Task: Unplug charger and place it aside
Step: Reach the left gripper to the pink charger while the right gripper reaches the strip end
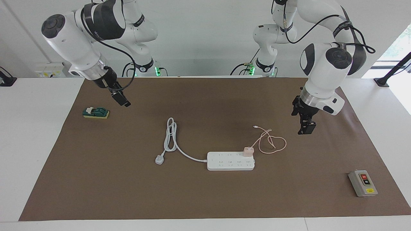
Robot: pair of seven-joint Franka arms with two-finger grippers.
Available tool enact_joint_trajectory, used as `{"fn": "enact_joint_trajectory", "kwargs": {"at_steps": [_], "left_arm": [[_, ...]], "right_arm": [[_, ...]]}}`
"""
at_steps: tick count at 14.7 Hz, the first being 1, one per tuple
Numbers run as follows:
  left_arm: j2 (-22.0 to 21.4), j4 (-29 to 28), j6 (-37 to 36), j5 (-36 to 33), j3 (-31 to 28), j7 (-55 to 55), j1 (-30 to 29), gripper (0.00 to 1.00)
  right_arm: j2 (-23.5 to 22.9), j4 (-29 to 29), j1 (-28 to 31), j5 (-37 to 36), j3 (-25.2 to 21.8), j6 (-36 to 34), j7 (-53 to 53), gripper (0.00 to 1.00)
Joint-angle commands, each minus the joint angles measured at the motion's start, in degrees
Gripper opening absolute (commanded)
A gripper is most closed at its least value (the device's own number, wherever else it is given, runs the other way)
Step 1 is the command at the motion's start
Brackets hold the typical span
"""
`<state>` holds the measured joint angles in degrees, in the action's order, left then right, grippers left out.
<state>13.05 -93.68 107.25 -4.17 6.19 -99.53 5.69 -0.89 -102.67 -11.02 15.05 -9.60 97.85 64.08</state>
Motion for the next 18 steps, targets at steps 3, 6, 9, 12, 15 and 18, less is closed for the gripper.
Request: {"fn": "enact_joint_trajectory", "kwargs": {"at_steps": [3, 6, 9, 12, 15, 18], "left_arm": [[5.75, 8.24, -3.71, -0.05, 1.45, -5.32, 2.04, 1.0], [9.09, 12.02, -4.5, -0.05, 1.81, -6.37, 3.27, 1.0], [10.24, 12.47, -5.29, -0.49, 3.3, -8.13, 3.36, 1.0], [11.3, 14.84, -8.89, -0.84, 2.77, -8.75, 5.65, 1.0], [11.73, 16.59, -8.02, -0.66, 2.77, -9.27, 5.56, 1.0], [12.52, 17.92, -5.58, -0.49, 2.77, -9.36, 5.38, 1.0]], "right_arm": [[-4.64, -1.65, -6.37, 6.65, -0.07, 7.79, 12.64, 1.0], [-6.39, -2.45, -9.72, 11.23, -0.07, 12.69, 21.66, 1.0], [-9.12, -2.27, -13.94, 11.58, 0.02, 17.89, 19.34, 1.0], [-15.77, 3.32, -16.57, 17.11, 0.02, 19.57, 19.41, 1.0], [-23.53, 8.8, -19.12, 18.35, 0.02, 21.4, 20.65, 1.0], [-29.14, 11.95, -19.92, 20.28, 0.02, 27.03, 20.91, 1.0]]}}
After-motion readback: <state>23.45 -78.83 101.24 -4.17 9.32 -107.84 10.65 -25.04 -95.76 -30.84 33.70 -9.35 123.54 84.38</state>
